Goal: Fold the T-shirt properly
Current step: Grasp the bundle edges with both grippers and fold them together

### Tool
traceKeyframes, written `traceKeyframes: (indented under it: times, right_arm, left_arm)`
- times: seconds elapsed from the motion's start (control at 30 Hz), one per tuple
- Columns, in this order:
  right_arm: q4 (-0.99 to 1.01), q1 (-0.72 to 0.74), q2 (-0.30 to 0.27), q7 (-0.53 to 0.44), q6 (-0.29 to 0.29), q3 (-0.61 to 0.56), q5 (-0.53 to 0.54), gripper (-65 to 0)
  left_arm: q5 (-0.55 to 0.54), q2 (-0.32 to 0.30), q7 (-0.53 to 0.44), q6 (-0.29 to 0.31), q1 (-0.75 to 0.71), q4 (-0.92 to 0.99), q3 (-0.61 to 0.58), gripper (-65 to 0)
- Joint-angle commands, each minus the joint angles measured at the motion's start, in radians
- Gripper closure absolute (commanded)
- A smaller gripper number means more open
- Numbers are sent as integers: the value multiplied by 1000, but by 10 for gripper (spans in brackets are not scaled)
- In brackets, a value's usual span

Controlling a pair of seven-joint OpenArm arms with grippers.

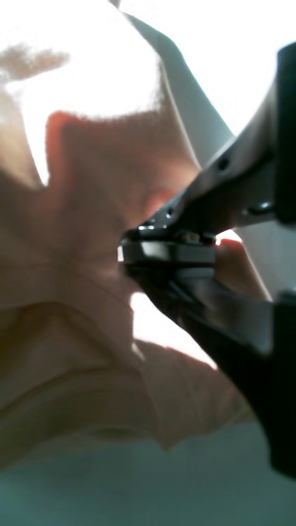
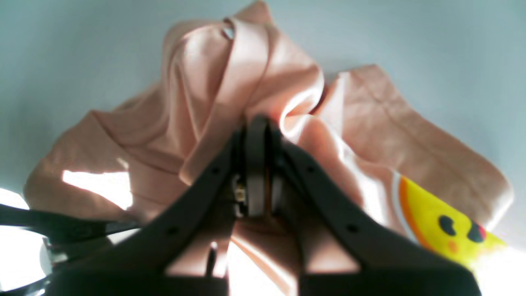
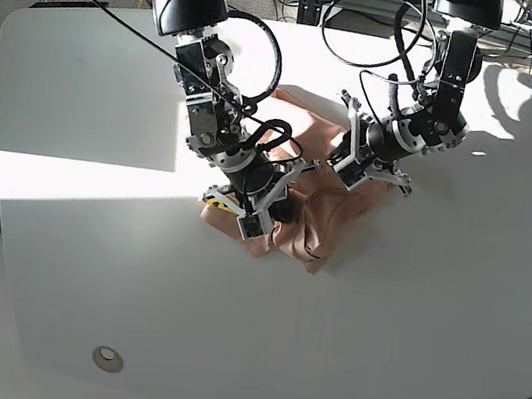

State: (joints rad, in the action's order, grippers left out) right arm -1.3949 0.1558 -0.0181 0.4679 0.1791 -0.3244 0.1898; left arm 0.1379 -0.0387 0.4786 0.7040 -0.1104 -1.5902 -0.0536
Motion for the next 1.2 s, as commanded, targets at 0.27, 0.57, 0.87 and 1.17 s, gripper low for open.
traceKeyframes:
  times: [0.27, 0.57, 0.87, 1.17]
  right_arm:
    - [156, -42, -24, -205, 4, 132, 6, 0]
    - [-33, -183, -19, -202, -2, 160, 1, 0]
    - [-168, -95, -26, -87, -2, 179, 0, 0]
    - [-83, -83, -76, -74, 1, 225, 0, 0]
  left_arm:
    - [-16, -99, -28, -6, 107, 86, 8, 0]
    - [-22, -186, -34, -6, 257, 195, 10, 0]
    - [-22, -111, -27, -6, 150, -25, 13, 0]
    - [-16, -16, -27, -6, -8, -68, -32, 0]
